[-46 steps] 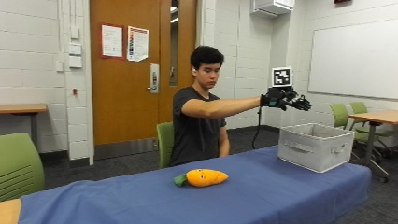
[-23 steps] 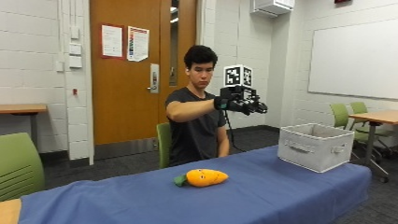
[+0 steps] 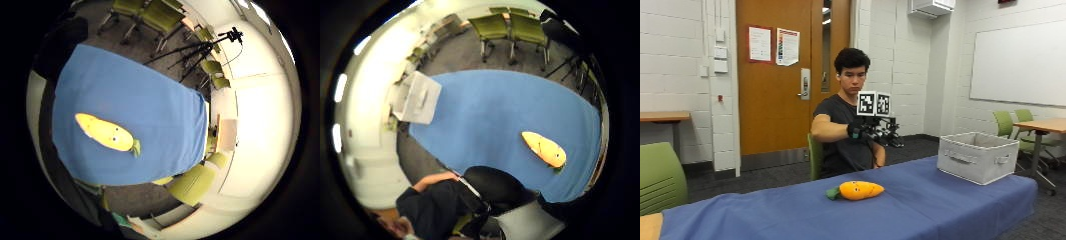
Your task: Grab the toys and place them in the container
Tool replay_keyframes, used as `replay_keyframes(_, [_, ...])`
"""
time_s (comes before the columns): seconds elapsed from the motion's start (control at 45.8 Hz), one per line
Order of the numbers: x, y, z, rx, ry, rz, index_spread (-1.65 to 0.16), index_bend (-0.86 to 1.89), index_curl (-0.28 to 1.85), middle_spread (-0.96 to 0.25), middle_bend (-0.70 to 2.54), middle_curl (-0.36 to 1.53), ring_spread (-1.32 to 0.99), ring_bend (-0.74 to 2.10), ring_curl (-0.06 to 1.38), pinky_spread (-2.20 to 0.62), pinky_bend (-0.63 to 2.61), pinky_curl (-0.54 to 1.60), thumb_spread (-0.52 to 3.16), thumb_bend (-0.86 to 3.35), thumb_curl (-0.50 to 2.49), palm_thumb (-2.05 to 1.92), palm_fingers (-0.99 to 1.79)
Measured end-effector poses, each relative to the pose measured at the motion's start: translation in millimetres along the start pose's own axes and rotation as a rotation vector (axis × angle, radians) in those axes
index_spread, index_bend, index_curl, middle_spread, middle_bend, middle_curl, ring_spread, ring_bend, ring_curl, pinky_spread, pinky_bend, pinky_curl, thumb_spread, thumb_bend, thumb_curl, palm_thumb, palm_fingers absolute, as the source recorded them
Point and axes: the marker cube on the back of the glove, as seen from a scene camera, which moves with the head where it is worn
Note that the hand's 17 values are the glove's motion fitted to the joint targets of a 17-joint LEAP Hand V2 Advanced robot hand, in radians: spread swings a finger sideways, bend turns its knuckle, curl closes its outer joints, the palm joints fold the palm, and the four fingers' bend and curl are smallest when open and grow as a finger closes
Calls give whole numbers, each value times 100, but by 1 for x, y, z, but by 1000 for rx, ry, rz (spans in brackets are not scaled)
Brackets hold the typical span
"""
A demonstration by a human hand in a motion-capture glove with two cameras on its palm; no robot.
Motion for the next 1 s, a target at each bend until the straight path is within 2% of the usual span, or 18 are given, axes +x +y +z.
replay_keyframes(0.24, [20,13,85,-99,-71,45,-28,20,55,-19,39,44,-43,53,22,-21,82,32,86,-8,25,-9,2])
replay_keyframes(0.481, [22,27,135,-175,-93,57,-29,20,55,-19,33,43,-43,45,22,-21,79,32,85,-8,24,-9,2])
replay_keyframes(0.655, [26,39,151,-190,-88,72,-29,20,54,-18,30,42,-42,41,22,-21,77,32,85,-8,24,-8,3])
replay_keyframes(0.83, [21,43,153,-140,-82,91,-29,25,55,-17,25,41,-42,37,21,-21,74,32,87,-6,24,-6,9])
replay_keyframes(1.005, [24,40,140,-88,-121,97,-32,35,57,-20,19,40,-46,46,23,-28,76,31,98,0,27,5,46])
